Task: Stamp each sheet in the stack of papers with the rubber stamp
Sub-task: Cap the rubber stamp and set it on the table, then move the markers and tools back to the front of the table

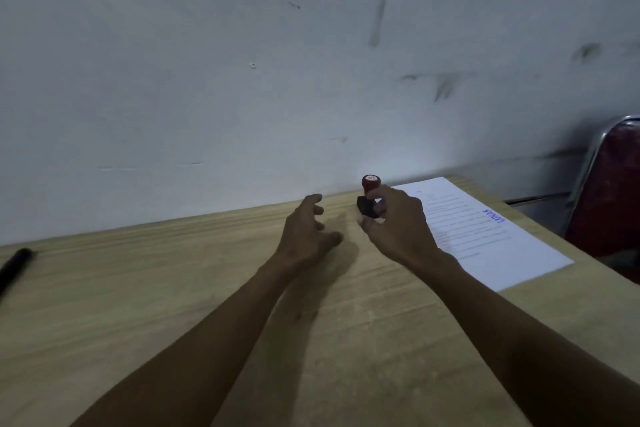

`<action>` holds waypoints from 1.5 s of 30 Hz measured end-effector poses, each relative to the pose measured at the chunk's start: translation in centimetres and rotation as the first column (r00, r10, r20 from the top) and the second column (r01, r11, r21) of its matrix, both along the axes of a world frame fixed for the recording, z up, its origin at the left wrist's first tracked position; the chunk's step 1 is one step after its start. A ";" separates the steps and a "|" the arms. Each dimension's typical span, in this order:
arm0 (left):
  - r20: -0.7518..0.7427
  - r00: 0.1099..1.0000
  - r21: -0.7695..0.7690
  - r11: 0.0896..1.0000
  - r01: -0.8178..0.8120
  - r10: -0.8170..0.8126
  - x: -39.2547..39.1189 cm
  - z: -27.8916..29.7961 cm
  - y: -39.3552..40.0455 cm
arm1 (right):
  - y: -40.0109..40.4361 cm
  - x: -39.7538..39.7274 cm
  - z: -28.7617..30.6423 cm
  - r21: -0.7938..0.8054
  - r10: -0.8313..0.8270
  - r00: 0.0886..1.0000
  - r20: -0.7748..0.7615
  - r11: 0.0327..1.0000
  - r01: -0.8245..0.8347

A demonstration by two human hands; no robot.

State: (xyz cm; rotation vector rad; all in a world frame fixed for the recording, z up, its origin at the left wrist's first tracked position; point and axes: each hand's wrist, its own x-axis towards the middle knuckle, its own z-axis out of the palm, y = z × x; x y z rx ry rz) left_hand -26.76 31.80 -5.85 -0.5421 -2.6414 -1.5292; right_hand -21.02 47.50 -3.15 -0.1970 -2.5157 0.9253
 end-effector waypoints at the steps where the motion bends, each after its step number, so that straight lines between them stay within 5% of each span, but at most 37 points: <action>1: -0.018 1.000 0.010 1.000 -0.009 0.009 0.9 0.3 -1.0 | -0.7 0.7 -0.1 0.004 0.000 1.000 0.003 1.000 0.000; 14: -0.204 0.957 0.085 0.977 -0.193 0.207 13.3 3.2 -17.4 | -16.0 8.8 0.4 -0.048 0.298 0.954 0.037 0.954 -0.296; 19: -0.212 0.901 0.034 0.925 -0.379 0.378 14.8 3.9 -26.2 | -22.6 9.9 1.0 -0.041 0.410 0.911 0.040 0.912 -0.409; 22: -0.232 0.836 -0.071 0.849 -0.524 0.497 14.1 3.7 -30.3 | -24.6 9.8 1.2 -0.057 0.431 0.902 0.033 0.902 -0.428; 26: -0.179 0.654 -0.336 0.579 -0.743 0.735 13.4 3.3 -34.5 | -27.7 9.9 1.0 -0.053 0.476 0.879 0.025 0.879 -0.475; 36: -0.164 0.701 -0.658 0.452 -0.602 0.694 9.7 0.9 -36.9 | -29.7 9.6 -0.8 -0.076 0.478 0.874 0.080 0.878 -0.473; 39: -0.165 0.722 -0.656 0.472 -0.589 0.672 9.6 0.8 -36.9 | -29.8 9.5 -0.7 -0.094 0.469 0.879 0.089 0.882 -0.461; 45: -0.099 0.775 -0.376 0.698 -0.610 0.624 11.9 0.5 -35.5 | -30.7 9.5 -0.3 -0.281 0.430 0.896 0.108 0.878 -0.388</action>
